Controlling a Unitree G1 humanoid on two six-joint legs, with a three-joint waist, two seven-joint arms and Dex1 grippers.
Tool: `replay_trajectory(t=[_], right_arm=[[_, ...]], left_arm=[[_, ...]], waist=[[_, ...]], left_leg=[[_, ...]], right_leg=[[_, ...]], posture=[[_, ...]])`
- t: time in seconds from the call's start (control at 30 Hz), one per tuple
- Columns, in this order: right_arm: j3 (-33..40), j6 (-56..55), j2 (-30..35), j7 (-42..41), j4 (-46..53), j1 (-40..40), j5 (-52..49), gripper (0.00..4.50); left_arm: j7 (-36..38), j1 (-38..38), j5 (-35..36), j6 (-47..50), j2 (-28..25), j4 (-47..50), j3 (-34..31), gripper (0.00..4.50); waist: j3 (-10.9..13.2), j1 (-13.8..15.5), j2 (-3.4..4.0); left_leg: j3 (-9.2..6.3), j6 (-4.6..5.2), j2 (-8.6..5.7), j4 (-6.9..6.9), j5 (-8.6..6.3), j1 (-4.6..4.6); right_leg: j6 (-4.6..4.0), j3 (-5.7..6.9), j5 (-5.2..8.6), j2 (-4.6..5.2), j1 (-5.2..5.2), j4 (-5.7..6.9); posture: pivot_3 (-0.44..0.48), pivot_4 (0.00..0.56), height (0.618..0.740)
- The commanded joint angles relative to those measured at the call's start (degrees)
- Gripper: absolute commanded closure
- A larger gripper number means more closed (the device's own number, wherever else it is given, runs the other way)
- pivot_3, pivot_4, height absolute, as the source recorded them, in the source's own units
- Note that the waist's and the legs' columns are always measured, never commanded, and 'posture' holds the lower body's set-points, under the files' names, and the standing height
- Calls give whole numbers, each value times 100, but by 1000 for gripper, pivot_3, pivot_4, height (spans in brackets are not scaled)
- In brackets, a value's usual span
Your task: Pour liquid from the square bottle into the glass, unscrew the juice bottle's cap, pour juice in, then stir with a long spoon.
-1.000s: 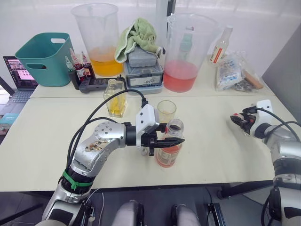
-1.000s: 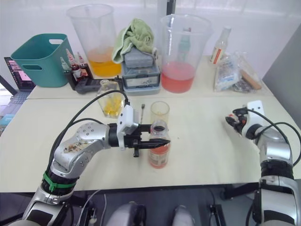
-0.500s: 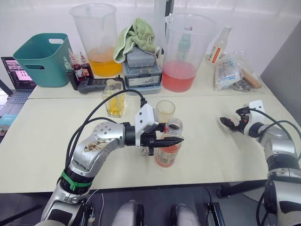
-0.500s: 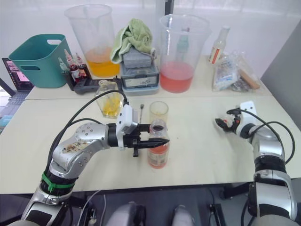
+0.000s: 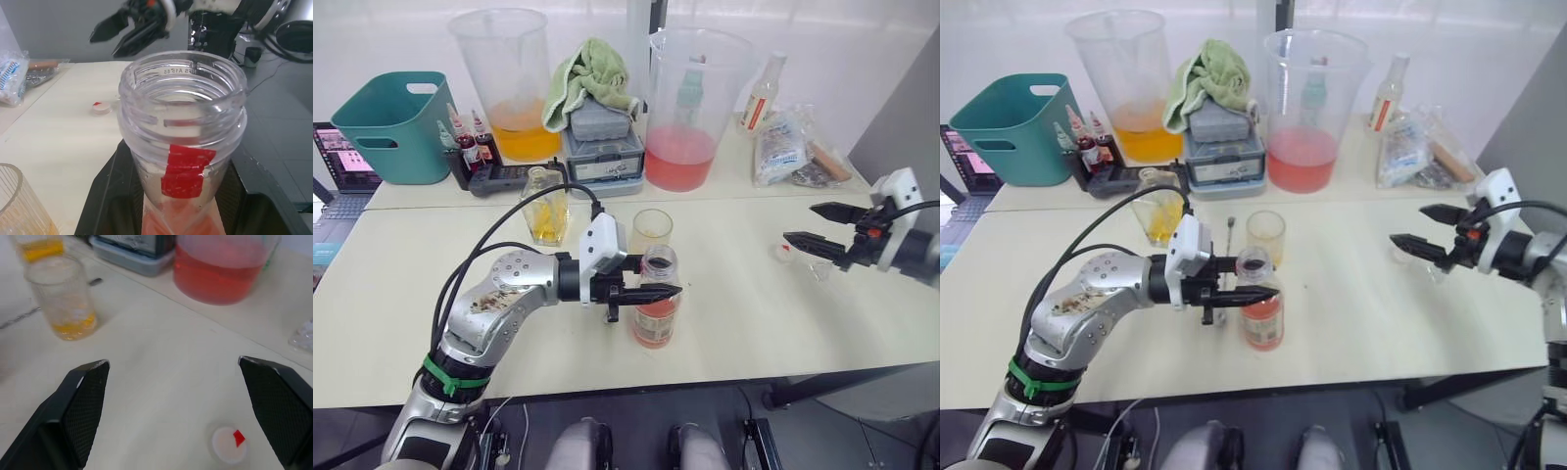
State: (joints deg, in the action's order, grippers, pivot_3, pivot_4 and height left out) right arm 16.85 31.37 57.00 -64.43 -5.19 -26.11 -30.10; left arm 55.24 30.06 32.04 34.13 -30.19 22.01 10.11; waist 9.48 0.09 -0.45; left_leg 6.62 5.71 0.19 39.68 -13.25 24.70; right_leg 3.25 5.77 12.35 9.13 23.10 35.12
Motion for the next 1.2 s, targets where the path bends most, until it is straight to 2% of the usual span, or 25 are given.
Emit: replay_trajectory(t=[0.03, 0.23, 0.4, 0.63, 0.83, 1.2], right_arm=[[206, 488, 88, -195, 674, 23, -572, 27], [170, 1003, -129, -76, 1412, 17, -1180, 27], [12, 1278, -341, -59, 1879, 130, -1543, 27], [-145, 1287, -483, 78, 2012, 186, -1584, 27], [-141, 1165, -626, 285, 2206, 386, -1568, 27], [336, 1433, -858, 1105, 2967, 659, -2283, 27]], left_arm=[[-24, -110, 145, 364, -272, 54, -222, 3030], [-349, -258, 879, 896, -455, 310, -952, 3030], [-547, -40, 1630, 1477, -958, 460, -1774, 3030], [-519, 309, 1733, 1583, -1456, 184, -2115, 3030], [-837, 797, 806, 908, -1213, -454, -1650, 3030], [-1140, 1695, -1101, -1240, -299, -2173, -855, 3030]], waist=[[0, -10, -1], [1, 7, -1], [7, 43, -1], [8, 155, -3], [10, 196, -5], [16, 231, -16]], left_leg=[[0, 0, 5, 0, -1, -1], [1, 0, 5, -2, -1, 4], [0, -3, 4, -3, 0, 14], [-1, -38, -22, 5, -25, 21], [1, -25, -27, 6, -14, 22], [2, -2, -26, 5, -2, 31]], right_leg=[[-2, 0, -1, -4, -1, -1], [-3, -10, -1, -3, 8, -1], [-3, -9, -1, -4, 18, -2], [3, -5, -2, 9, 16, -4], [3, 1, -3, 5, 14, -1], [3, 5, -4, 5, 19, -5]], posture=[[0, 150, 739], [0, 150, 739], [0, 150, 739], [0, 150, 739], [0, 150, 739], [0, 150, 739]])
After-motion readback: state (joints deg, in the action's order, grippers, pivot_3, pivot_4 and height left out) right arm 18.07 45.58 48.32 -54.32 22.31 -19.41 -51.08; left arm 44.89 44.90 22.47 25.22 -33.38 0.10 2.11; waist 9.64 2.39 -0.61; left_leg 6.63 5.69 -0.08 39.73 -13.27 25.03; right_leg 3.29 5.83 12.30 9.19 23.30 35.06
